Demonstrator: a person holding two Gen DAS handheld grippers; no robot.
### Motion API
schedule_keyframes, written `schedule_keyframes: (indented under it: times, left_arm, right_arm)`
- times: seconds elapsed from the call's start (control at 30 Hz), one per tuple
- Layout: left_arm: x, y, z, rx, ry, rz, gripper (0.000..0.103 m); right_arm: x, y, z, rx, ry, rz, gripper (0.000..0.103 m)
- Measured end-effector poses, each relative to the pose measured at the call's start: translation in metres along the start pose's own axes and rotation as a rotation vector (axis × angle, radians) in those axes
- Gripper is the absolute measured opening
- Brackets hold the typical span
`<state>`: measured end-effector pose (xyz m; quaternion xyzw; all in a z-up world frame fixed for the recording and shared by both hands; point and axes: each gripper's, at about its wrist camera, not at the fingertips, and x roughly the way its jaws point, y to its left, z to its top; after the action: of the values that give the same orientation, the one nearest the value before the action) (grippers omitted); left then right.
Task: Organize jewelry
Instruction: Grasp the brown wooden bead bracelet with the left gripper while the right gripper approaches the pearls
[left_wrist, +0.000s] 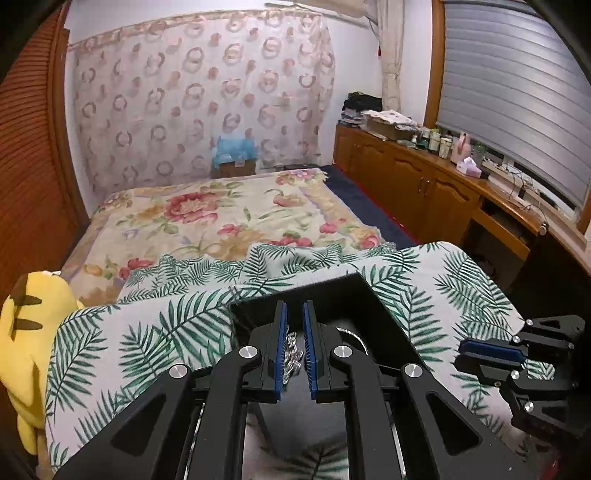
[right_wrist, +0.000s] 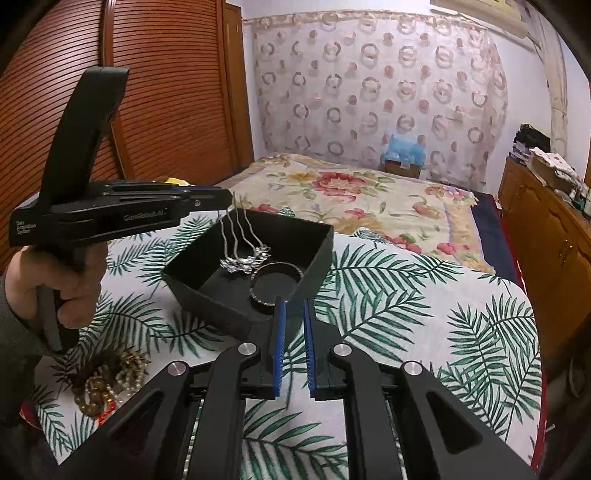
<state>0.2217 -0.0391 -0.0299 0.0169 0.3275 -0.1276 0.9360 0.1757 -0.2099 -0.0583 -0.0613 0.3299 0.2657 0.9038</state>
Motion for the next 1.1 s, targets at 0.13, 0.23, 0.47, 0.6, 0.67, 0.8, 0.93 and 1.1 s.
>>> schedule_keyframes:
  times: [0.13,0.23,0.47,0.6,0.67,0.8,0.93,1.1]
  left_arm:
    - [-0.021,0.002,-0.007,0.006,-0.011,-0.006,0.008]
    - [-0.041,0.004,-0.018,0.005,-0.022,-0.015,0.008]
    - [-0.071,0.010,-0.049,0.011,-0.010,-0.021,0.016]
    - [-0.077,0.011,-0.071,0.018,0.011,-0.006,0.029]
    - [-0.078,0.013,-0.084,0.019,0.025,0.000,0.033]
    - [-0.080,0.021,-0.111,-0.008,0.063,-0.002,0.037]
    - [-0.081,0.031,-0.129,-0.035,0.100,0.007,0.038]
    - [-0.088,0.038,-0.145,-0.055,0.129,0.007,0.038]
  right_arm:
    - [-0.008,0.007,-0.008,0.015,-0.009,0.015,0.011]
    - [-0.014,0.014,-0.016,0.020,-0.007,0.023,0.011]
    - [-0.021,0.027,-0.036,0.017,0.019,0.032,0.011]
    - [-0.019,0.034,-0.048,0.004,0.052,0.044,0.014]
    - [-0.018,0.039,-0.055,-0.009,0.071,0.048,0.022]
    - [-0.009,0.045,-0.068,-0.021,0.127,0.069,0.024]
    - [0.001,0.052,-0.076,-0.046,0.177,0.081,0.024]
    - [0.006,0.058,-0.080,-0.064,0.200,0.070,0.024]
